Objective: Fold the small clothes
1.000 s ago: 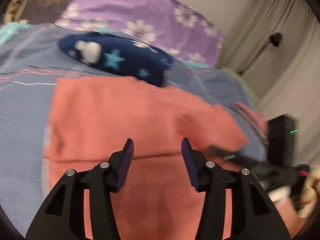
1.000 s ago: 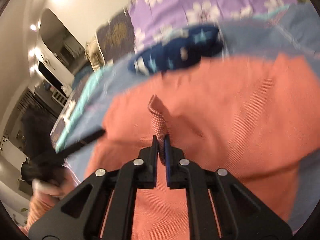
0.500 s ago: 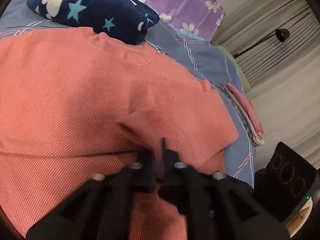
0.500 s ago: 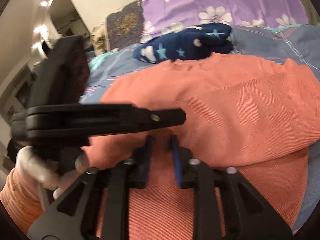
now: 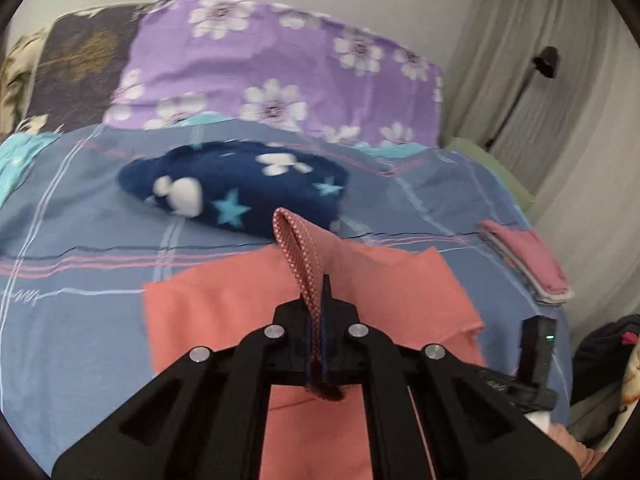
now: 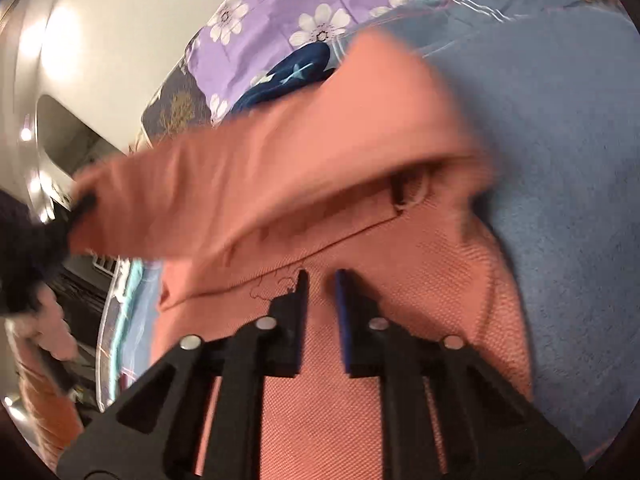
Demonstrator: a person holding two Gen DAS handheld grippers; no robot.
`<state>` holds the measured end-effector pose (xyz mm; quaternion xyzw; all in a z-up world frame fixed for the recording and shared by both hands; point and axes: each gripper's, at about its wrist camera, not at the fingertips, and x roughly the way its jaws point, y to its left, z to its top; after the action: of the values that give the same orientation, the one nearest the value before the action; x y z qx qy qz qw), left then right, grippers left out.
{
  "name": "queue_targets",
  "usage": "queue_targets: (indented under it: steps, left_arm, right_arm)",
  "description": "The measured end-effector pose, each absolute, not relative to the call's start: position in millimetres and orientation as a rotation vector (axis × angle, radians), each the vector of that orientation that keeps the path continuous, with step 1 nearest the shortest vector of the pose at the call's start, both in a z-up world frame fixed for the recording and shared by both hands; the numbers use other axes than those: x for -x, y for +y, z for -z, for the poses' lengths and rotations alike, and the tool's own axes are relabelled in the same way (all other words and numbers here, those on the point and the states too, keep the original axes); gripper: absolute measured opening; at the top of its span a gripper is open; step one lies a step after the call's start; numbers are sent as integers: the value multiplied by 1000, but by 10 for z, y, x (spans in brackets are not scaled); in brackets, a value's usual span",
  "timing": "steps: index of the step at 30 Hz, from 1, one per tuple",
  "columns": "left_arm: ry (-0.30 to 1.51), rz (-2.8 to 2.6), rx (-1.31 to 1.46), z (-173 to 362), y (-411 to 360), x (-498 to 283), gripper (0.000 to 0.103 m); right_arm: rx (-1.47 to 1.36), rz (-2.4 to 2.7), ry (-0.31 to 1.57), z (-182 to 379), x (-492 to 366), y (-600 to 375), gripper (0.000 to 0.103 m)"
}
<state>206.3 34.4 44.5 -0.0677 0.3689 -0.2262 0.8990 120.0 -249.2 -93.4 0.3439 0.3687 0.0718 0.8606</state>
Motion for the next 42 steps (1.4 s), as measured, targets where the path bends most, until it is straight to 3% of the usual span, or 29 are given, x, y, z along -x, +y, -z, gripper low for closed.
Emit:
queue_targets:
  steps: [4,8,9,10,11,12,19,23,25,27,29,31,41,42]
  left_arm:
    - [815,397,204,-227,725,-2166,3]
    - [841,350,213,-76,925,-2214,4]
    - [851,307,212,-3,985,-2231,7]
    - [860,257,208,57,1026,-2257,24]
    - [861,209,199,98,1060,-2263,32]
    - [851,165,185,127,1106,-2252,35]
    - [819,331,122,203,738,-2033,35]
    - [926,313,-14,610,381,-2096,36]
    - [874,300,-74,725,320,-2043,39]
    - [873,304,-48,701,375,-2024,39]
    - [876,319,-12,702,457,-2002,39]
    - [873,325,9,705,517,-1965,39]
    - [823,227,-22,642,830,-1733,39]
    - [831,153,-45,655,881,-1730,45]
  right_arm:
    - [-624,-141,768,869,-1212,-2317,24]
    - [-639,-153,764,888,-1233,-2333,25]
    - [-643,-154,762,894,-1228,-2345,25]
    - [-639,-152,763,885,-1256,-2345,25]
    - [-634,-149,763,898,-1251,-2333,25]
    - [-628,-147,764,894,-1256,-2322,25]
    - [-550,-107,787,816,-1258,-2244,25]
    - [-426,-133,734,513,-1270,-2100,25]
    - [-390,-99,707,407,-1308,-2162,27]
    - [-349,16,759,500,-1403,-2300,27]
    - [-318,104,858,802,-1489,-2488,17]
    - [-377,60,829,814,-1415,-2593,14]
    - [-344,46,826,803,-1367,-2591,14]
    - [-348,44,824,790,-1355,-2583,14]
